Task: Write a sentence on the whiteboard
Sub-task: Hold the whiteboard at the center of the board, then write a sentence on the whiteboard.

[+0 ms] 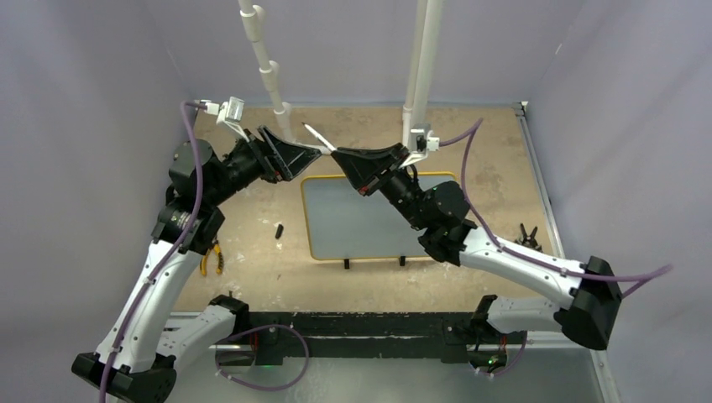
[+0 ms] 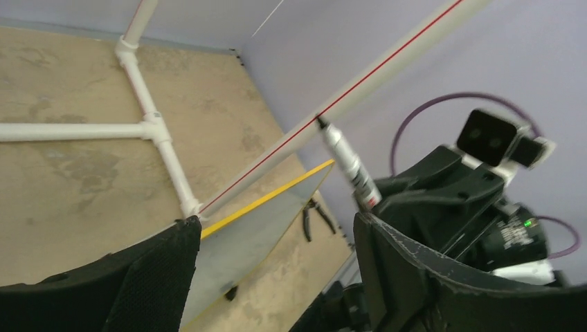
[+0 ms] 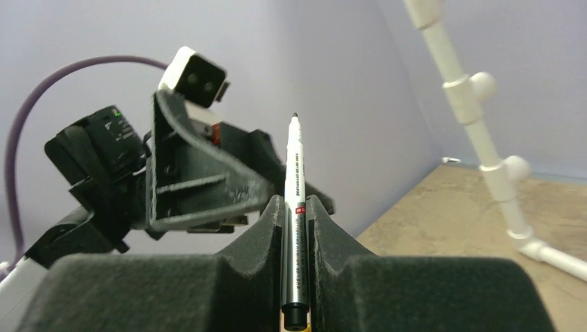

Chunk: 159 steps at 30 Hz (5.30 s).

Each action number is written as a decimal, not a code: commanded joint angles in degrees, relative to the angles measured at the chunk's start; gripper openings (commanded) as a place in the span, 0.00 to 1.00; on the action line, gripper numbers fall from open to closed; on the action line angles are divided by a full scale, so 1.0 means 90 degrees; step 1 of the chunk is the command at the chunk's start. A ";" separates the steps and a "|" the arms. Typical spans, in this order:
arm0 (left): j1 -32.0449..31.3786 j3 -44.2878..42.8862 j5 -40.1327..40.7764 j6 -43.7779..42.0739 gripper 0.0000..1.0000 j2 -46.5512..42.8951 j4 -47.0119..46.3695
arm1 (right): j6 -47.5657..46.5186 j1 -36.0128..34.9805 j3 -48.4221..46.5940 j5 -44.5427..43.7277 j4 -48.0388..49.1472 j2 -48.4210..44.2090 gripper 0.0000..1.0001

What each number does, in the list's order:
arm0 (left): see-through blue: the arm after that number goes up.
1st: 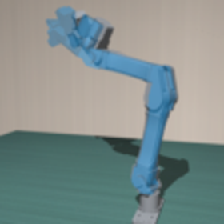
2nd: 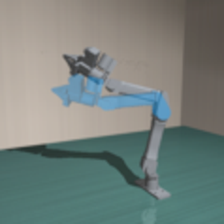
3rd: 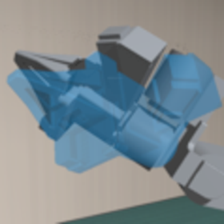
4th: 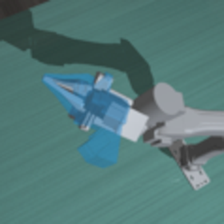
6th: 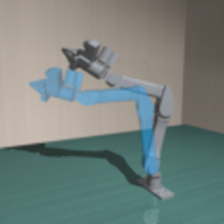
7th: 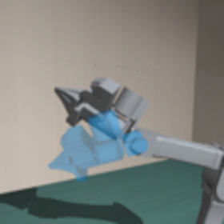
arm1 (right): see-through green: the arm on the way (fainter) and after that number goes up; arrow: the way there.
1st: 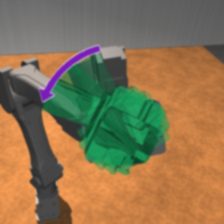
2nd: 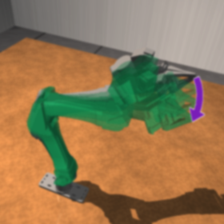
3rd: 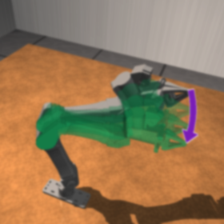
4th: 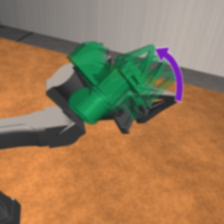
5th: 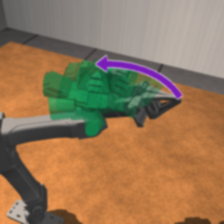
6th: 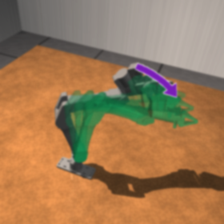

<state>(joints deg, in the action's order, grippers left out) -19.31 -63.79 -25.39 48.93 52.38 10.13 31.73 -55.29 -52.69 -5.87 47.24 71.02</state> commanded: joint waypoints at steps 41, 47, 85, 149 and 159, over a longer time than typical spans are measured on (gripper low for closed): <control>0.0075 0.2460 0.0246 -0.4440 0.36 -0.1006 -0.0028 | -0.1001 -0.1622 0.1748 -0.2041 -0.1771 -0.1788 0.00; 0.0075 0.2442 0.0111 -0.4421 0.33 -0.0825 -0.0147 | -0.1015 -0.1742 0.1510 -0.2353 -0.1901 -0.1392 0.00; 0.0075 0.2477 -0.0080 -0.4411 0.06 -0.0631 -0.0178 | -0.1269 -0.1797 0.0781 -0.3049 -0.2001 -0.0457 0.00; 0.0075 0.2488 -0.0020 -0.4449 0.00 -0.0683 -0.0139 | -0.0781 -0.1796 0.0936 -0.3292 -0.2651 -0.0454 0.00; 0.0075 0.2486 -0.0021 -0.4450 0.00 -0.0683 -0.0139 | -0.0711 -0.1797 0.0959 -0.3428 -0.2679 -0.0479 0.00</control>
<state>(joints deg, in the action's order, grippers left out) -18.76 -41.65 -24.69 9.39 46.50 10.28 24.67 -71.64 -42.17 -34.37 23.77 67.11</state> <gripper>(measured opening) 0.125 0.142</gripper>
